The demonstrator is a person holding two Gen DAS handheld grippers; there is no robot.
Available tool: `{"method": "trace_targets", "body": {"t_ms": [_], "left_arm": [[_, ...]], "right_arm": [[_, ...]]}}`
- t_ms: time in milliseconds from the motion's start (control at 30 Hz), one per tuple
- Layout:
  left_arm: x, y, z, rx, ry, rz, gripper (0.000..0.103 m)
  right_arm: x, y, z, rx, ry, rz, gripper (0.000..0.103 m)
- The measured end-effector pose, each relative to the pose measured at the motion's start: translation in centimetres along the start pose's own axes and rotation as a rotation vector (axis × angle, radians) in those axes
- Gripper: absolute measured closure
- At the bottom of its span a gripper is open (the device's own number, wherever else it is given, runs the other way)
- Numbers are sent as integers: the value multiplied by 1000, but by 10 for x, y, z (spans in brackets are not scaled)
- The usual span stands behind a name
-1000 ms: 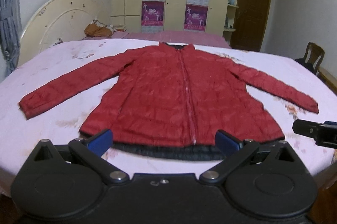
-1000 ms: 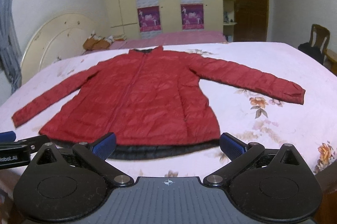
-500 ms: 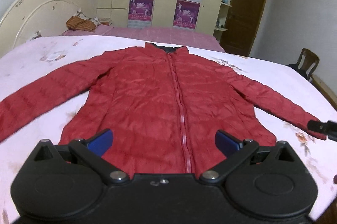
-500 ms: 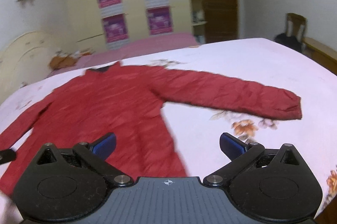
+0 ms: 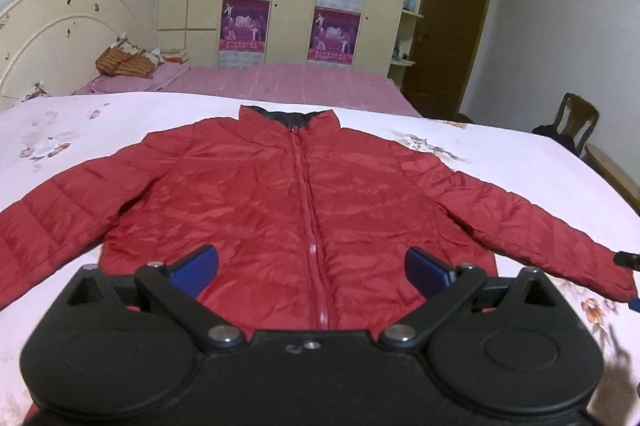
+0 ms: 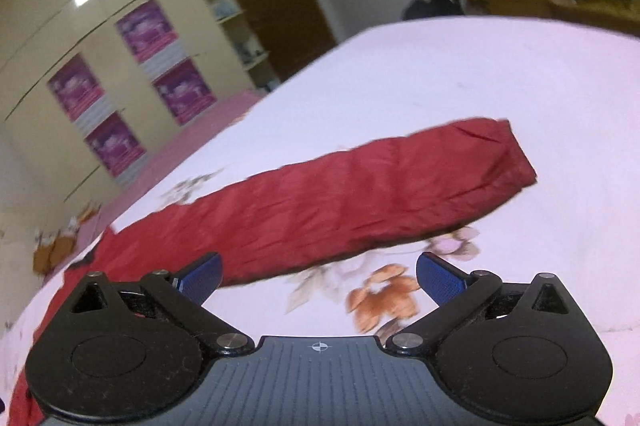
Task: Fold large clothes
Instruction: 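Grasp the red sleeve cuff with the right gripper and fold it across the jacket body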
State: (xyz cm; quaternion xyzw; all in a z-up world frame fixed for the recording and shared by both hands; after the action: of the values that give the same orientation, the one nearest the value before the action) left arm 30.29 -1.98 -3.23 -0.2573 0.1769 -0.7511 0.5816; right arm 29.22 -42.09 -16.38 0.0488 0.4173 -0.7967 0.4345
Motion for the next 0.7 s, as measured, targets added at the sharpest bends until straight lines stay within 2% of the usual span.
{"method": "trace_targets", "body": {"t_ms": [33,67,100,133,367,500,600,667,700], "left_arm": [[2,6,2,-6,3,6,3],[4,12,6,-18,4,15,3],[7,18,8,-28,3,22,3],[9,23,10,-30,3,20,3],[18,60,15,-77,24,40,3],[16,71,16,-81,28,67,3],[10,79,18,-91,17,90,4],[5,83,21,-98,11,97,8],[3,85,23,-106,13,104,10]], "right_arm": [[6,5,2,-5,22,0,1],[11,12,5,-10,40,2,9],[15,16,6,-32,57,8,32],[19,21,8,-51,77,8,41],[48,34,15,-80,217,32,40],[74,34,23,-26,287,14,41],[79,32,29,3,289,-2,41],[79,31,31,19,270,-25,52],[78,32,32,17,247,-42,70]]}}
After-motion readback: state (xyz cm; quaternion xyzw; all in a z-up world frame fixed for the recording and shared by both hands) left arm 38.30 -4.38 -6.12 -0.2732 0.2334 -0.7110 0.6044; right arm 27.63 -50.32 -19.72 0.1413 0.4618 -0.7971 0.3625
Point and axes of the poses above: each gripper's, at about its wrist camera, not at the fingertips, and y roughly the way its jaws point, x to its right, z to its top, the point moved 1 cm from there along y, roughly the way its jaws point, and after that the axes turned 6 degrees about -z, right-handed, at the moved point
